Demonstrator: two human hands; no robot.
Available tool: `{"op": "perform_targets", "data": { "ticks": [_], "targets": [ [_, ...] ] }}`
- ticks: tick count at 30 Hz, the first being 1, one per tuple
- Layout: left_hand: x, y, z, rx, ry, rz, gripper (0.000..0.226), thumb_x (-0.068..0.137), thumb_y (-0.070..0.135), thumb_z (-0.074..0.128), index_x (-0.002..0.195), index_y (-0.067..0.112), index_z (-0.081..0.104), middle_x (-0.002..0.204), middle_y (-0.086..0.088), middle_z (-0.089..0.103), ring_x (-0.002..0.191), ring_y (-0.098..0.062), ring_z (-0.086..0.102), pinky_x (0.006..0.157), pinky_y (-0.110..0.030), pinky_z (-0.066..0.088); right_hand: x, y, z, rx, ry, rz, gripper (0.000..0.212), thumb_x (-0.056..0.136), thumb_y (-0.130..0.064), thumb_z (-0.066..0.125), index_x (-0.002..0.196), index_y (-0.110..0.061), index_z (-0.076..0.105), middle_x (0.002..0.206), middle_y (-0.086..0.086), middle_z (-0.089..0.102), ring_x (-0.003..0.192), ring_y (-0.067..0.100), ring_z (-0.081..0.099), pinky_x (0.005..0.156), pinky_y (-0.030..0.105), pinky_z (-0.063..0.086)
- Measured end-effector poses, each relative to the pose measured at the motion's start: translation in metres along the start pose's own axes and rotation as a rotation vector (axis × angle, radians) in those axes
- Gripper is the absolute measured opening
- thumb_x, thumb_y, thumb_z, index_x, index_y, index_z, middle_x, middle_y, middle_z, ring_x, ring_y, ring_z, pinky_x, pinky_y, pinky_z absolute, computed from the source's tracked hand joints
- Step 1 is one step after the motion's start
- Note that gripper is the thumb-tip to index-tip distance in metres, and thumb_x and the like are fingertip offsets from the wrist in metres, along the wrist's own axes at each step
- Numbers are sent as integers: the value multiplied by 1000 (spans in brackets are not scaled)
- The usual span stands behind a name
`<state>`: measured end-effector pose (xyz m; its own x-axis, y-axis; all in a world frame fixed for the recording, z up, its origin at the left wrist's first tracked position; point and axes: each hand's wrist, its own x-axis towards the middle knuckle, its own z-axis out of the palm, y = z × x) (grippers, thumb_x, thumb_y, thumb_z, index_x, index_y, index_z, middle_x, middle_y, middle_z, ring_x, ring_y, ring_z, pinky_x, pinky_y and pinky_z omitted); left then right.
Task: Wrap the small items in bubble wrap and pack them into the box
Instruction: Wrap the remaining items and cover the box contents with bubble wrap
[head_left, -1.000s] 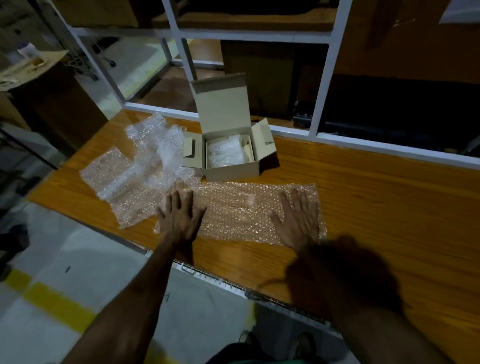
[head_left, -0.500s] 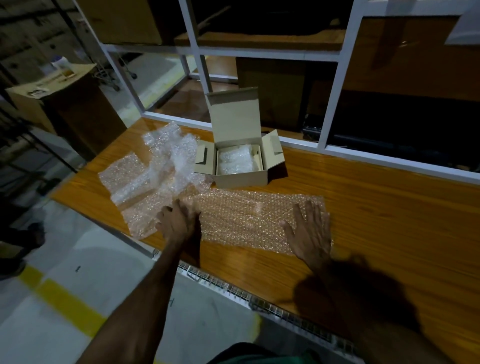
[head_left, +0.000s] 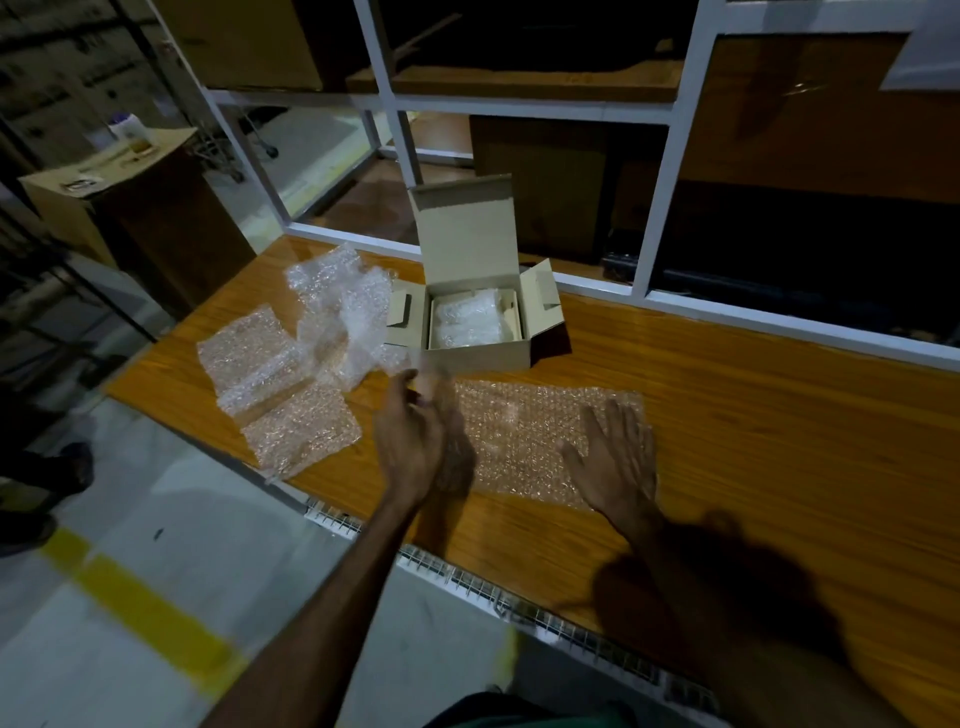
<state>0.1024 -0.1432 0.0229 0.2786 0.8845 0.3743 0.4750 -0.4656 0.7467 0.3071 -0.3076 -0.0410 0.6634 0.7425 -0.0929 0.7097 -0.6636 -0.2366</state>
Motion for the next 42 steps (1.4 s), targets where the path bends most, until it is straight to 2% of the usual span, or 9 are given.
{"op": "perform_targets", "data": {
  "ticks": [7,11,15,21,27,31,34,37,42],
  "targets": [
    [-53,63,70,-87,-234,164,38,101,9,58,139,11,59,116,-6,70,99,-15,63,78,-24,53,12,9,-19,252,65,55,43,109,-36,48,148,-21,58,160,9,48,146,31,44,118,51,38],
    [-66,85,104,-28,-355,227,37,102,21,51,134,11,65,110,-11,74,99,-22,63,81,-35,51,17,26,-30,777,138,256,35,113,-36,39,109,-19,69,109,7,70,100,30,68,73,35,53],
    [-81,78,129,64,-463,279,33,101,27,50,125,16,70,102,-8,75,93,-20,63,85,-39,54,31,57,-20,1030,160,340,31,111,-45,40,99,-35,67,110,1,74,101,25,72,92,57,61],
    [-97,71,129,104,-550,413,22,103,26,51,83,29,59,73,8,58,76,-14,52,81,-45,47,34,65,-31,1161,78,367,29,114,-33,44,95,-36,66,99,-14,70,106,23,73,99,53,60],
    [-107,77,119,2,-624,464,27,105,42,54,95,22,70,97,3,70,104,-14,60,91,-39,44,29,57,-42,870,104,279,19,106,-23,56,102,-26,73,105,3,75,90,27,71,69,32,54],
    [-100,72,107,-127,-439,325,23,106,24,47,101,23,69,94,1,70,91,-15,63,100,-44,49,25,46,-39,326,93,-12,39,103,-15,59,142,-17,61,149,9,52,134,25,51,106,39,51],
    [-90,48,96,246,-253,102,31,107,39,45,124,25,67,133,-6,67,129,-25,54,113,-54,40,26,44,-32,33,65,-188,55,101,-25,63,154,-23,50,169,12,31,155,32,28,125,49,32],
    [-70,24,80,522,-339,-87,53,99,55,44,141,23,53,149,-12,48,139,-34,39,113,-58,33,36,40,-34,-11,-32,-325,50,102,-30,61,151,-31,54,172,11,27,159,33,21,129,56,16],
    [-41,11,70,483,-342,-331,57,85,59,71,126,21,59,125,-8,61,126,-31,50,107,-51,33,49,30,-49,30,-134,-345,49,98,-42,68,145,-34,61,159,5,47,144,29,42,118,46,33]
  ]
}}
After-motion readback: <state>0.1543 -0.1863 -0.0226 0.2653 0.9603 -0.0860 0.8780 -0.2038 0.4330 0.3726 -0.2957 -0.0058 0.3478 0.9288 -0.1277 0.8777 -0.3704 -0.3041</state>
